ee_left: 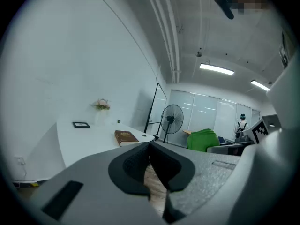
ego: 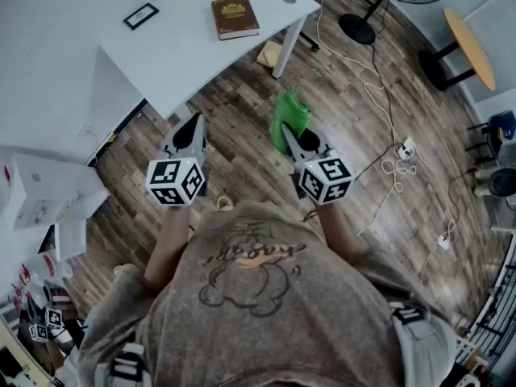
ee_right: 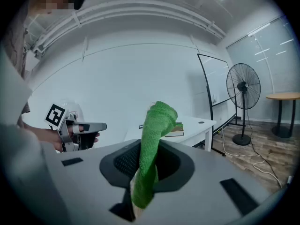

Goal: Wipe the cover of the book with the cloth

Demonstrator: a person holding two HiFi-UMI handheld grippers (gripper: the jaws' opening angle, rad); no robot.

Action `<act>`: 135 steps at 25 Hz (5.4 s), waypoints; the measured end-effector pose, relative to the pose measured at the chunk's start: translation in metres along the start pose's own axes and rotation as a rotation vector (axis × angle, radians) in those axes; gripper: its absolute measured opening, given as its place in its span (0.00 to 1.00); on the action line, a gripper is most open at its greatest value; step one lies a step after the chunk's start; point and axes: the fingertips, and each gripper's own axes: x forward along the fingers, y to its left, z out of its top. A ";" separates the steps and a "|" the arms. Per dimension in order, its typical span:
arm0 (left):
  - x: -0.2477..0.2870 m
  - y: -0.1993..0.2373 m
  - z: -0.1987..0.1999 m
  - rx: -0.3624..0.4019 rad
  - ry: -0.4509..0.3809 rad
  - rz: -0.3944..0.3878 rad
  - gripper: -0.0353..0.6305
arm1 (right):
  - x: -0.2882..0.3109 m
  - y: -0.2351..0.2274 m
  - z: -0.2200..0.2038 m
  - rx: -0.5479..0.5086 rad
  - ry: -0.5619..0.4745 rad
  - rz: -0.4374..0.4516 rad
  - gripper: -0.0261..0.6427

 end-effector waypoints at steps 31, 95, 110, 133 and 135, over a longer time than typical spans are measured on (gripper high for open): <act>0.040 0.077 0.008 0.048 0.014 -0.091 0.06 | 0.074 0.022 -0.011 0.093 -0.032 -0.074 0.14; 0.413 0.250 0.095 -0.034 0.083 0.113 0.06 | 0.536 -0.142 0.046 -0.042 0.350 0.404 0.14; 0.424 0.264 0.089 -0.072 0.073 0.167 0.06 | 0.564 -0.161 0.001 -0.258 0.490 0.395 0.14; 0.458 0.232 0.071 -0.080 0.115 0.105 0.06 | 0.527 -0.267 0.011 -0.208 0.468 0.254 0.14; 0.458 0.233 0.071 -0.081 0.116 0.105 0.06 | 0.525 -0.276 0.012 -0.212 0.466 0.242 0.14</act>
